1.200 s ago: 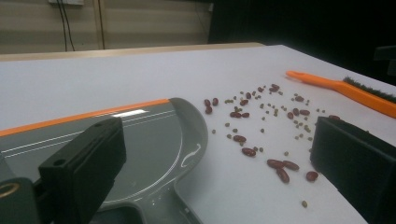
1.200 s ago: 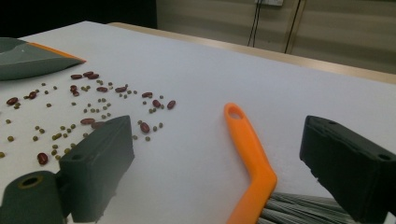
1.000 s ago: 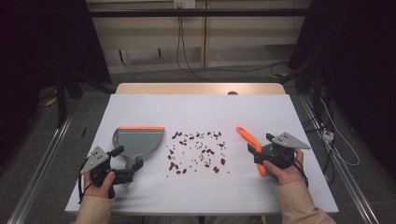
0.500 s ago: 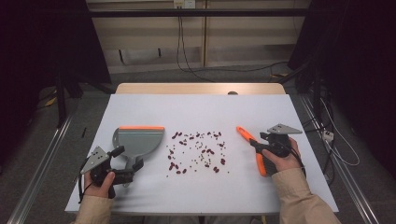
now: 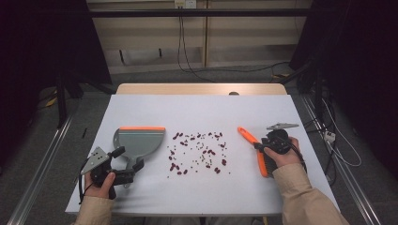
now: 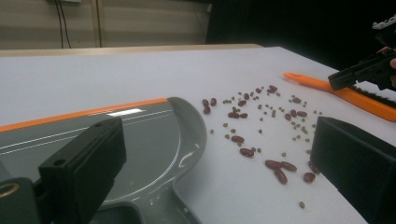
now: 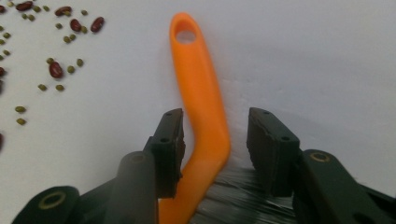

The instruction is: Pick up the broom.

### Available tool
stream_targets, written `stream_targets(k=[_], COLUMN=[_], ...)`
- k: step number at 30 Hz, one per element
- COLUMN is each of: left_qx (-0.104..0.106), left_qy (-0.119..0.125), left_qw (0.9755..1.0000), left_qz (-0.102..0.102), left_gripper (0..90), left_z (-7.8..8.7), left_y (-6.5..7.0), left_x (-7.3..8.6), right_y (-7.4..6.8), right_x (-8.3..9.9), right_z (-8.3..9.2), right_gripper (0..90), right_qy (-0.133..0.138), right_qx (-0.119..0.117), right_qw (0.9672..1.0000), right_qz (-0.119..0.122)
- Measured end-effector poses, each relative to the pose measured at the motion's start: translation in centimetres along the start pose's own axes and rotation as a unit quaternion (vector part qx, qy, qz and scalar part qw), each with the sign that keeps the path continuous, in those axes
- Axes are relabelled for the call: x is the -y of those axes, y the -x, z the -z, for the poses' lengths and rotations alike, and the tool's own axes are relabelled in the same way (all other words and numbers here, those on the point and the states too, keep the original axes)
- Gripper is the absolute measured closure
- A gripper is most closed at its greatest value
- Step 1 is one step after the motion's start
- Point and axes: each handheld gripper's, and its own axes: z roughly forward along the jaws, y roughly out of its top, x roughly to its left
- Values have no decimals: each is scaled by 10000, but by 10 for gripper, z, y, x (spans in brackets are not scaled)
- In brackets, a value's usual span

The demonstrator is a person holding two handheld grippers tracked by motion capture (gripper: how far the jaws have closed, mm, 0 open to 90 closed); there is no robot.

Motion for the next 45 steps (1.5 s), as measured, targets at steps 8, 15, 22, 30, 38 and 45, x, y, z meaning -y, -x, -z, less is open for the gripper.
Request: stream_targets(k=[8,15,22,30,38,45], left_qx=[-5,-8,-26,-19,-33,-59], left_qy=[-10,-10,-7,6,23,33], left_qw=[10000,10000,10000,10000,10000,10000], left_qz=[18,2,-28,-47,-56,-53], left_gripper=[33,33,33,33,33,33], left_z=[0,0,0,0,0,0], left_y=[0,0,0,2,2,2], left_x=[0,0,0,-1,-2,-2], right_y=[2,-1,-8,-5,-4,-7], right_x=[-6,-12,-18,-25,-27,-26], right_z=[0,0,-7,-11,-14,-14], right_gripper=[612,659,669,689,692,693], right_qy=[-371,-650,-1018,-1334,-1401,-1358], right_qx=[-87,-125,121,57,70,168], right_qw=[9991,9977,9947,9906,9885,9892], right_qz=[-160,-151,-75,-293,-568,-532])
